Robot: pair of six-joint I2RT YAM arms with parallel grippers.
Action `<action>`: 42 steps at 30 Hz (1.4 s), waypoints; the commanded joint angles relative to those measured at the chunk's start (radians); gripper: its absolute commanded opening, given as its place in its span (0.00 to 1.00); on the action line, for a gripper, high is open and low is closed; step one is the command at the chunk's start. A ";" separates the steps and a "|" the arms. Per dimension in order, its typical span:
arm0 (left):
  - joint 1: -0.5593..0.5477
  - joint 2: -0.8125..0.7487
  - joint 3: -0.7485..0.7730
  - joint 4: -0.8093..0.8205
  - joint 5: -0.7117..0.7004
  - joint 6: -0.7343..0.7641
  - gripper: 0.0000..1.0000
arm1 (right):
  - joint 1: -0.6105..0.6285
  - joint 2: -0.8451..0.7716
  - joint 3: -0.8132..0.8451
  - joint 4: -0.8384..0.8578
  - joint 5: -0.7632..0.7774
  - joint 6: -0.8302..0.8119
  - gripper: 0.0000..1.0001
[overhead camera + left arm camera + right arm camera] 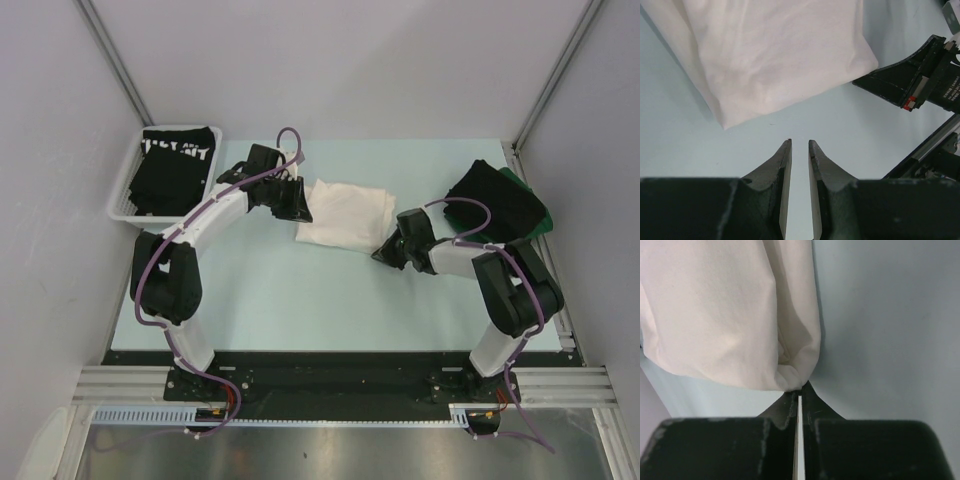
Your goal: Fold and stack the t-shirts
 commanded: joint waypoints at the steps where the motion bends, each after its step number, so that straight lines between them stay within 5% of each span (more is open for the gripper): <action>1: 0.001 -0.016 0.019 0.011 0.012 0.014 0.24 | -0.006 -0.089 -0.001 -0.087 0.009 -0.027 0.00; 20: 0.001 0.074 0.065 0.059 0.015 0.008 0.26 | 0.119 -0.292 -0.029 -0.337 0.003 0.016 0.00; 35: 0.044 0.504 0.563 0.025 0.069 -0.008 0.30 | 0.206 -0.372 -0.036 -0.473 0.034 0.022 0.02; 42: 0.056 0.591 0.619 0.019 0.127 -0.035 0.39 | 0.189 -0.368 -0.036 -0.469 0.022 0.013 0.03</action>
